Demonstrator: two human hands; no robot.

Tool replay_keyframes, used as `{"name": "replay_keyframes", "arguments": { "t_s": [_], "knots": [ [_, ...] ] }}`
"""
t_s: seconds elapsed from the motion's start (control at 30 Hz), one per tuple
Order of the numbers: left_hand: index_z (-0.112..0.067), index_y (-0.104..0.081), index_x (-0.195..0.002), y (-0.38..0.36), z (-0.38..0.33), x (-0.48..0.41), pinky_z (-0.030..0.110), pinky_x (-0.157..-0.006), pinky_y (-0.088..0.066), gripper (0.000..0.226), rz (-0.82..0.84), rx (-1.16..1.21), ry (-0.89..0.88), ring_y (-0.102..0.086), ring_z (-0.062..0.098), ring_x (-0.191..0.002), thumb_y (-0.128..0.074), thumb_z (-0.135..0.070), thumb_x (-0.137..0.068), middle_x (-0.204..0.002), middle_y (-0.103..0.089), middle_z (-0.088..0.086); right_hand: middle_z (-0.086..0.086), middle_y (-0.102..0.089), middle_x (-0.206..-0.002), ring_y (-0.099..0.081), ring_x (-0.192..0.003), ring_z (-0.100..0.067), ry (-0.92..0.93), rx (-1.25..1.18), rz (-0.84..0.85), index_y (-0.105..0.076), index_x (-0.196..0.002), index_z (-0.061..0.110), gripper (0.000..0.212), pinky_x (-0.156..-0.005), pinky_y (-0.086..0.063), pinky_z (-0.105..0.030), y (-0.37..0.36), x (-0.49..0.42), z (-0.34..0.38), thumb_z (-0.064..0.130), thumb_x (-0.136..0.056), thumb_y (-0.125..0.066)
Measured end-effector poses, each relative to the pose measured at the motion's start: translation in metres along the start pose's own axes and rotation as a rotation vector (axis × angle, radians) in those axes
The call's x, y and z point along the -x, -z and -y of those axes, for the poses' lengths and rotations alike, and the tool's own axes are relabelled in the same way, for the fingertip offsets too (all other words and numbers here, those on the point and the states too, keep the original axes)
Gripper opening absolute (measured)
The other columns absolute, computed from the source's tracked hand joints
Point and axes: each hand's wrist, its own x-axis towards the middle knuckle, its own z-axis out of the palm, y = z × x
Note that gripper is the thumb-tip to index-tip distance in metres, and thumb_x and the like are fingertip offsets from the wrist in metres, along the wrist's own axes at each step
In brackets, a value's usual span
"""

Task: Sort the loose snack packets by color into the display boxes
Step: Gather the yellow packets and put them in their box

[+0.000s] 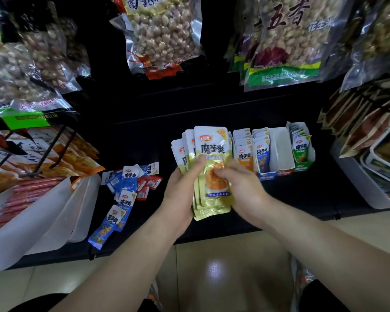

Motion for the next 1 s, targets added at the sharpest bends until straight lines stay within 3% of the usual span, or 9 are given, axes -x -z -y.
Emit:
{"name": "replay_keyframes", "arguments": {
  "t_s": [0.1, 0.2, 0.37, 0.47, 0.53, 0.6, 0.67, 0.8, 1.0],
  "knots": [
    [-0.015, -0.070, -0.111, -0.007, 0.006, -0.001, 0.053, -0.090, -0.056, 0.023, 0.006, -0.066, -0.058, -0.073, 0.033, -0.097, -0.071, -0.019, -0.089, -0.103, -0.076, 0.012, 0.013, -0.076, -0.093, -0.069, -0.096, -0.002, 0.031, 0.064, 0.043, -0.067, -0.103, 0.026, 0.028, -0.093, -0.051, -0.023, 0.000, 0.003, -0.002, 0.007, -0.098, -0.048],
    [-0.014, -0.070, -0.109, -0.006, 0.011, -0.008, 0.050, -0.086, -0.057, 0.020, 0.001, -0.135, -0.046, -0.074, 0.033, -0.094, -0.069, -0.010, -0.089, -0.102, -0.076, 0.013, 0.025, -0.073, -0.088, -0.066, -0.088, 0.010, 0.025, 0.211, 0.082, -0.062, -0.103, 0.035, 0.039, -0.084, -0.049, -0.013, 0.008, 0.005, 0.003, 0.003, -0.100, -0.040],
    [-0.012, -0.069, -0.117, 0.002, 0.033, -0.022, 0.044, -0.088, -0.057, 0.025, 0.074, -0.277, 0.008, -0.073, 0.031, -0.097, -0.065, -0.010, -0.092, -0.107, -0.076, 0.011, 0.016, -0.063, -0.127, -0.058, -0.113, 0.002, -0.013, 0.551, 0.230, -0.046, -0.143, 0.033, 0.041, -0.101, -0.045, -0.025, 0.037, 0.007, -0.003, 0.022, -0.104, -0.042],
    [-0.017, -0.067, -0.116, 0.006, 0.046, -0.042, 0.033, -0.084, -0.057, 0.030, 0.069, -0.488, 0.014, -0.074, 0.018, -0.094, -0.074, -0.014, -0.088, -0.104, -0.077, 0.002, 0.002, -0.064, -0.127, -0.058, -0.114, -0.010, -0.069, 0.831, 0.232, -0.059, -0.132, 0.020, 0.037, -0.100, -0.043, -0.029, 0.066, -0.005, -0.006, 0.040, -0.106, -0.040],
    [-0.021, -0.065, -0.111, 0.002, 0.053, -0.060, 0.017, -0.066, -0.053, 0.031, -0.021, -0.560, 0.038, -0.073, 0.006, -0.079, -0.079, -0.016, -0.084, -0.097, -0.076, -0.004, -0.011, -0.065, -0.122, -0.060, -0.106, -0.018, -0.140, 0.968, 0.179, -0.063, -0.123, 0.010, 0.038, -0.092, -0.045, -0.034, 0.088, -0.018, -0.009, 0.038, -0.104, -0.045],
    [-0.023, -0.059, -0.106, -0.005, 0.061, -0.084, 0.013, -0.052, -0.044, 0.031, -0.120, -0.589, 0.057, -0.064, 0.000, -0.069, -0.079, -0.016, -0.084, -0.089, -0.069, -0.011, -0.015, -0.066, -0.120, -0.062, -0.106, -0.025, -0.194, 1.086, 0.148, -0.065, -0.119, 0.006, 0.036, -0.094, -0.048, -0.039, 0.110, -0.033, -0.017, 0.033, -0.102, -0.050],
    [-0.023, -0.059, -0.108, -0.011, 0.069, -0.115, 0.017, -0.055, -0.039, 0.033, -0.189, -0.584, 0.074, -0.056, -0.001, -0.070, -0.079, -0.015, -0.083, -0.092, -0.066, -0.009, -0.013, -0.065, -0.119, -0.061, -0.108, -0.026, -0.239, 1.160, 0.126, -0.065, -0.118, 0.006, 0.033, -0.098, -0.049, -0.041, 0.129, -0.048, -0.027, 0.031, -0.102, -0.051],
    [-0.021, -0.060, -0.120, -0.022, 0.082, -0.184, 0.021, -0.081, -0.040, 0.048, -0.220, -0.608, 0.022, -0.055, 0.004, -0.077, -0.083, -0.018, -0.077, -0.099, -0.063, -0.007, -0.012, -0.064, -0.118, -0.060, -0.106, -0.025, -0.223, 1.199, 0.082, -0.065, -0.119, 0.006, 0.030, -0.097, -0.050, -0.040, 0.155, -0.089, -0.054, 0.028, -0.101, -0.053],
    [-0.029, -0.060, -0.103, -0.025, 0.090, -0.268, 0.008, -0.060, -0.037, 0.040, -0.157, -0.691, -0.158, -0.053, -0.010, -0.074, -0.086, -0.019, -0.075, -0.087, -0.062, -0.018, -0.006, -0.061, -0.119, -0.059, -0.110, -0.027, -0.081, 1.215, 0.004, -0.063, -0.119, 0.015, 0.025, -0.096, -0.050, -0.041, 0.162, -0.149, -0.089, 0.024, -0.097, -0.055]
  ]
}}
